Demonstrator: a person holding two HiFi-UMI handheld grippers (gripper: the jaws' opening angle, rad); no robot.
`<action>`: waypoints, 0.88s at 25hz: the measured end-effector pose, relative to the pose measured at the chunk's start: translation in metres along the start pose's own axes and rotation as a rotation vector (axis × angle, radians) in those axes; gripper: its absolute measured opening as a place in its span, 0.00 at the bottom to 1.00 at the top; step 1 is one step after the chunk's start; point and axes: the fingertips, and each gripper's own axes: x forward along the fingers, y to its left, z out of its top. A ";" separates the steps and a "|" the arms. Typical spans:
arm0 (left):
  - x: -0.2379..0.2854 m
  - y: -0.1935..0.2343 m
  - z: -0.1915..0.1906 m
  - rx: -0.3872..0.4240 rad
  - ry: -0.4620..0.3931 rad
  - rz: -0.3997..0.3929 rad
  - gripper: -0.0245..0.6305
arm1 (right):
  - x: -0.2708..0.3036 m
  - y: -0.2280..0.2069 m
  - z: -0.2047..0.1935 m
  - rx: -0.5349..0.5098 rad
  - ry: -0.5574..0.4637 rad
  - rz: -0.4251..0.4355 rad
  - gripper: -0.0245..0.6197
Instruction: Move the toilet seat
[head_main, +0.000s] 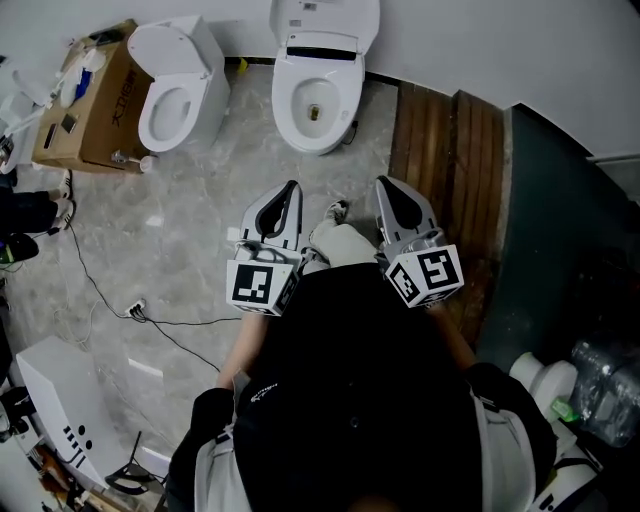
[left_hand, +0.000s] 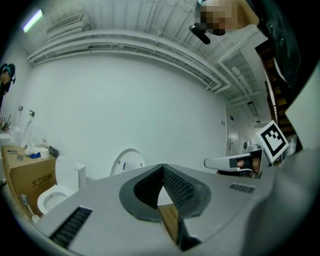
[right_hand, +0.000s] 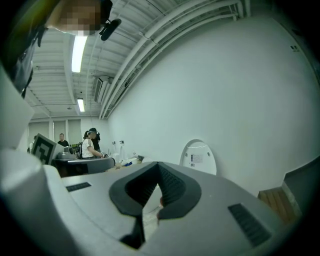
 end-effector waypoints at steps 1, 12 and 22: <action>0.004 0.001 0.000 0.000 0.001 -0.008 0.05 | 0.004 -0.004 -0.001 0.002 0.006 -0.005 0.05; 0.064 0.052 0.000 0.004 0.072 -0.030 0.05 | 0.092 -0.022 -0.007 0.026 0.033 0.008 0.05; 0.149 0.090 0.015 0.030 0.073 -0.083 0.05 | 0.152 -0.084 0.006 0.040 0.036 -0.055 0.05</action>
